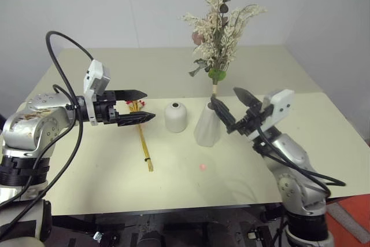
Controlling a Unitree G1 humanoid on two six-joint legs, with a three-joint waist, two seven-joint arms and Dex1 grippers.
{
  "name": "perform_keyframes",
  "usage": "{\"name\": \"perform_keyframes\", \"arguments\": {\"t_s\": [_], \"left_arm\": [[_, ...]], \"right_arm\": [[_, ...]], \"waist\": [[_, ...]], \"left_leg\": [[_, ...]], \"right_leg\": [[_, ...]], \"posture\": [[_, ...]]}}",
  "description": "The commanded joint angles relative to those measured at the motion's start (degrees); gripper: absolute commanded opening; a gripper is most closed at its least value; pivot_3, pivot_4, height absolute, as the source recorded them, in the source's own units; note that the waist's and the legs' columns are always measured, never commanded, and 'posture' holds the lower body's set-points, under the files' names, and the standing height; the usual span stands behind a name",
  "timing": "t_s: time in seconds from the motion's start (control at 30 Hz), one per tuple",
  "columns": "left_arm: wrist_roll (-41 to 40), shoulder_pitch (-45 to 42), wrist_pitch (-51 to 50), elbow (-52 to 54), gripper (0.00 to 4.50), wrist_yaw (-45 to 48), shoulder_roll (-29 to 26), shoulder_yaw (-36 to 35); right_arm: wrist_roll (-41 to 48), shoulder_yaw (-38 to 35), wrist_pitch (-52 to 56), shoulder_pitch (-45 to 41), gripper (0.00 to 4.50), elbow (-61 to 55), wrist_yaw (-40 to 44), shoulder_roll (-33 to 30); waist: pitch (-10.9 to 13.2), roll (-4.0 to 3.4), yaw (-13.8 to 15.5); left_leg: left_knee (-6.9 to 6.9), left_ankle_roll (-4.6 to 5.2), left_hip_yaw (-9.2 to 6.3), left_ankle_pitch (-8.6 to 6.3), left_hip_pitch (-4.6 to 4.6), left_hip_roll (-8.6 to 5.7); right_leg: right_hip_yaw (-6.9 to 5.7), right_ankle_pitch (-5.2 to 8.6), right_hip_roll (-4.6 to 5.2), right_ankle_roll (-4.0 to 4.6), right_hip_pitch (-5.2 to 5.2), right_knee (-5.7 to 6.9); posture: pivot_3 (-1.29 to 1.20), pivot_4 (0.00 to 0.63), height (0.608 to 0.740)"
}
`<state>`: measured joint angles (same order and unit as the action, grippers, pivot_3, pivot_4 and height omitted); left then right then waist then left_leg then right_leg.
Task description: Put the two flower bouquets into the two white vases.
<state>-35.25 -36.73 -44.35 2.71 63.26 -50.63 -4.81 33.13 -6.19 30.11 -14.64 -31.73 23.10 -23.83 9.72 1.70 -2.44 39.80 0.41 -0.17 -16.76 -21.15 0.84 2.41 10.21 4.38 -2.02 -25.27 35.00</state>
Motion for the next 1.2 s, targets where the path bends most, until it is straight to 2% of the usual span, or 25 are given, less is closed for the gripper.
{"name": "perform_keyframes", "arguments": {"t_s": [0.03,0.13,0.27,0.4,0.57,0.7,0.8,1.0,1.17,1.2], "left_arm": [[3.2,0.3,-5.4,3.5,4.5,-5.7,-2.3,1.6],[7.9,-2.4,-17.2,3.7,4.5,-13.9,-3.1,7.0],[10.5,-6.8,-32.6,2.0,4.5,-22.0,0.3,11.8],[11.2,-9.5,-40.3,0.4,4.5,-27.9,7.9,11.7],[14.2,-12.8,-47.5,-4.8,4.5,-36.0,18.8,10.2],[17.9,-14.4,-47.4,-11.8,4.5,-41.8,25.3,9.0],[19.7,-15.2,-46.6,-15.0,3.9,-44.3,27.3,7.7],[20.5,-16.2,-45.3,-17.3,1.99,-45.6,27.6,6.7],[21.3,-16.9,-44.2,-18.4,0.27,-47.1,26.2,4.4],[21.5,-17.0,-43.9,-18.4,0.09,-47.2,25.8,3.8]], "right_arm": [[7.5,-5.8,4.9,0.4,4.47,-5.7,4.5,-6.8],[12.9,-9.5,8.7,1.1,4.47,-6.9,8.5,-13.8],[20.0,-13.7,12.4,1.7,4.47,-7.3,15.9,-23.2],[22.8,-15.5,12.4,1.6,4.47,-5.5,24.8,-30.7],[20.0,-14.2,10.0,0.1,4.47,-1.7,31.1,-35.0],[18.5,-12.8,8.4,-1.6,4.47,0.3,35.7,-36.7],[17.6,-12.1,7.8,-2.9,4.5,1.2,37.3,-37.0],[17.1,-11.3,7.8,-3.9,4.5,1.9,39.0,-36.6],[16.5,-11.0,7.6,-3.8,4.5,2.9,40.0,-36.3],[16.4,-11.0,7.6,-3.8,4.5,3.0,40.2,-36.3]], "waist": [[0.0,0.02,0.0],[0.0,0.06,0.2],[0.1,0.15,0.3],[0.1,0.2,0.9],[0.2,0.34,1.4],[0.2,0.33,1.7],[0.2,0.31,1.7],[0.2,0.31,1.7],[0.2,0.32,1.7],[0.2,0.32,1.7]], "left_leg": [[0.0,0.0,0.0,0.0,0.0,-0.01],[0.0,0.0,-0.02,0.0,0.06,0.01],[0.01,0.0,-0.05,0.0,0.06,0.0],[0.03,0.02,-0.05,-0.01,0.02,-0.04],[0.1,0.03,-0.04,-0.01,0.01,-0.06],[0.1,0.02,-0.04,-0.01,0.06,-0.09],[0.09,0.02,-0.04,-0.01,0.13,-0.08],[-0.02,0.02,-0.04,-0.02,0.83,-0.08],[-0.02,0.01,-0.04,-0.02,0.85,-0.08],[-0.02,0.01,-0.04,-0.02,0.84,-0.08]], "right_leg": [[0.0,0.0,0.01,0.0,0.01,0.0],[-0.01,0.04,-0.02,-0.06,0.07,0.01],[-0.01,0.19,-0.03,-0.31,0.14,0.0],[-0.01,0.09,0.0,-0.16,0.13,-0.04],[-0.01,0.05,0.0,-0.09,0.14,-0.02],[0.0,0.04,0.02,-0.07,0.19,-0.01],[-0.01,0.04,0.02,-0.07,0.31,0.0],[0.0,0.19,0.03,-0.29,0.94,-0.1],[0.0,0.19,0.04,-0.3,0.96,-0.09],[0.0,0.18,0.04,-0.28,0.95,-0.09]], "posture": [[0.0,0.15,0.74],[0.0,0.15,0.74],[0.0,0.15,0.74],[0.0,0.15,0.74],[0.0,0.15,0.74],[0.0,0.15,0.74],[0.0,0.15,0.74],[0.0,0.15,0.74],[0.0,0.15,0.74],[0.0,0.15,0.74]]}}
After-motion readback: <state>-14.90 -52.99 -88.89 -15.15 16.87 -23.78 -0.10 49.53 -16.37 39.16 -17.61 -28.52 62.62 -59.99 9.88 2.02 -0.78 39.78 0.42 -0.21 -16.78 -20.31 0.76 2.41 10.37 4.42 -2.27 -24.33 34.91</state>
